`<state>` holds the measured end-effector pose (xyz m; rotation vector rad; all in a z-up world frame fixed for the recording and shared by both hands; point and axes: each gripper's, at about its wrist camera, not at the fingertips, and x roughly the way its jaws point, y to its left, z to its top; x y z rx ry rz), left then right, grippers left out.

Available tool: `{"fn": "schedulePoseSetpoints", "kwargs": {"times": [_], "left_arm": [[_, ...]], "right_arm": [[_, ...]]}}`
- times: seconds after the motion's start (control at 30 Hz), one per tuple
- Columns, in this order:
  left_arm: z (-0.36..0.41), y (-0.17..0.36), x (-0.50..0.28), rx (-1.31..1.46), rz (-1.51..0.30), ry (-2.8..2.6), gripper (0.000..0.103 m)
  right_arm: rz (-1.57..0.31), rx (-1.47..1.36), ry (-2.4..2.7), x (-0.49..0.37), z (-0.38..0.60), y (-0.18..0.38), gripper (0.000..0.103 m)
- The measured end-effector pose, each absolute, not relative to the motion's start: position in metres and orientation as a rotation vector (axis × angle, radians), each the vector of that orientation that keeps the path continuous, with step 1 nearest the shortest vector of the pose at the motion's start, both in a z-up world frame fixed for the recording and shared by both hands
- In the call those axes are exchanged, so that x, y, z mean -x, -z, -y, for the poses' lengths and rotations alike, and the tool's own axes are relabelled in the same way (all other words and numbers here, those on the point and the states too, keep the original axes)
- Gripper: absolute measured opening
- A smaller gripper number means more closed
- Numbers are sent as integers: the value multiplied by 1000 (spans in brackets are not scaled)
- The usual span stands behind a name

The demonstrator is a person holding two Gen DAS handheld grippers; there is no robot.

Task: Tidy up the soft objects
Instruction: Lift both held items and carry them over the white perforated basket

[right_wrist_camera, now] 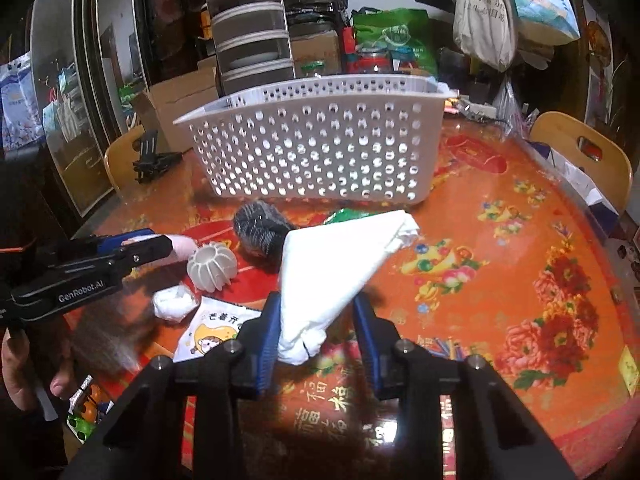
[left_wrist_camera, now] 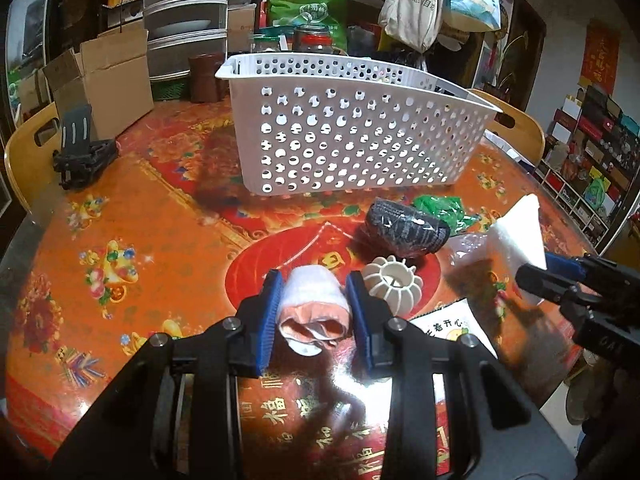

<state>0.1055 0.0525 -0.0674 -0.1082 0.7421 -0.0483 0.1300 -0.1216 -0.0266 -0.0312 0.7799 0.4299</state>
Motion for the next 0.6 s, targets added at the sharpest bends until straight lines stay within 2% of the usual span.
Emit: {"fn": "schedulePoseSetpoints", "kwargs": {"times": [0.6], "left_arm": [[-49, 14, -100, 91, -642, 50, 30]], "right_arm": [[-713, 34, -444, -137, 131, -10, 34]]}}
